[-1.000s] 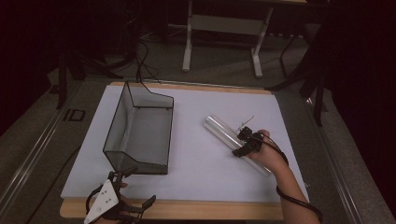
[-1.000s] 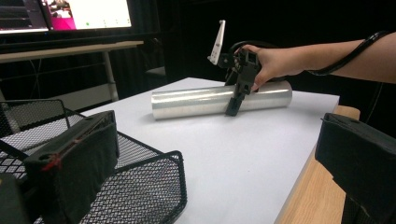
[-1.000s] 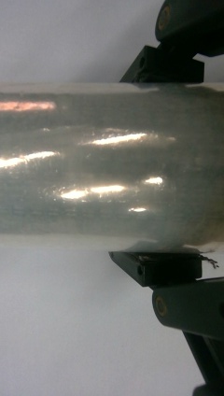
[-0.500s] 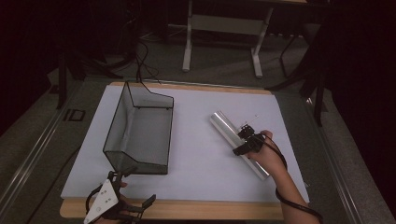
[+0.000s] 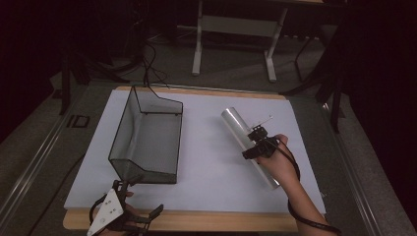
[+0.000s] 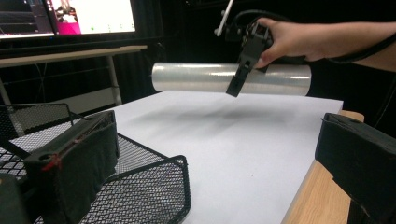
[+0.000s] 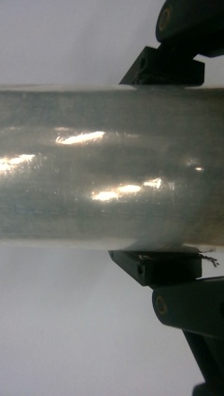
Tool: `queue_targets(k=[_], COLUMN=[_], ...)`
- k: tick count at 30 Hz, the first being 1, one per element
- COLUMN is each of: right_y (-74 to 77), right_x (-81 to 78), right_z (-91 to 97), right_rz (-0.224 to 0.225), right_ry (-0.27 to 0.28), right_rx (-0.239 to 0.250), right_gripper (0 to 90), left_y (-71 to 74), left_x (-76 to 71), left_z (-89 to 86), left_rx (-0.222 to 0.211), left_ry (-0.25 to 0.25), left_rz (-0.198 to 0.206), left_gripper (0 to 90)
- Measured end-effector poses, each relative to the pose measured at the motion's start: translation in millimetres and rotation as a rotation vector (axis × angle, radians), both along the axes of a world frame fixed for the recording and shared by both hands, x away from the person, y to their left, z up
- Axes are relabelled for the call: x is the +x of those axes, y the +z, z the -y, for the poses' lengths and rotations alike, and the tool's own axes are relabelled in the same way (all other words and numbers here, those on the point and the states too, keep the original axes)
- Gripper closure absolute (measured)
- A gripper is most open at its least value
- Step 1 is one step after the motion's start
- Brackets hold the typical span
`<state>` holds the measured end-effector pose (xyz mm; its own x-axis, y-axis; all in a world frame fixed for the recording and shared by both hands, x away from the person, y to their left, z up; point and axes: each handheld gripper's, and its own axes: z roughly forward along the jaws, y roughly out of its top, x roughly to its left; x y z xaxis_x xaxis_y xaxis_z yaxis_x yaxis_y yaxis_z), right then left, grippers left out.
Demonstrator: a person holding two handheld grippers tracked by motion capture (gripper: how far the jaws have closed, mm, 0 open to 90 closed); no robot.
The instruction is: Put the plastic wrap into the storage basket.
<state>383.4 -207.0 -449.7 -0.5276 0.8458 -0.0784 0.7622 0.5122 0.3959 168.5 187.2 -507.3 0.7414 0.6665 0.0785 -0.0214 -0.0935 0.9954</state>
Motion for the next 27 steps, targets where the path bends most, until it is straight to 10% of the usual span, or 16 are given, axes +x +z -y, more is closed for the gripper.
queue_targets(k=[27], right_y=[83.1], right_x=[-20.1], right_z=[-82.3], right_rz=[0.121], right_ry=[0.022], right_rx=[0.121], right_gripper=[32.1], left_y=[0.7], left_x=[0.4], left_z=[-2.0], left_rx=[-0.019], left_ry=[0.014], left_rz=[0.002], left_gripper=[0.0])
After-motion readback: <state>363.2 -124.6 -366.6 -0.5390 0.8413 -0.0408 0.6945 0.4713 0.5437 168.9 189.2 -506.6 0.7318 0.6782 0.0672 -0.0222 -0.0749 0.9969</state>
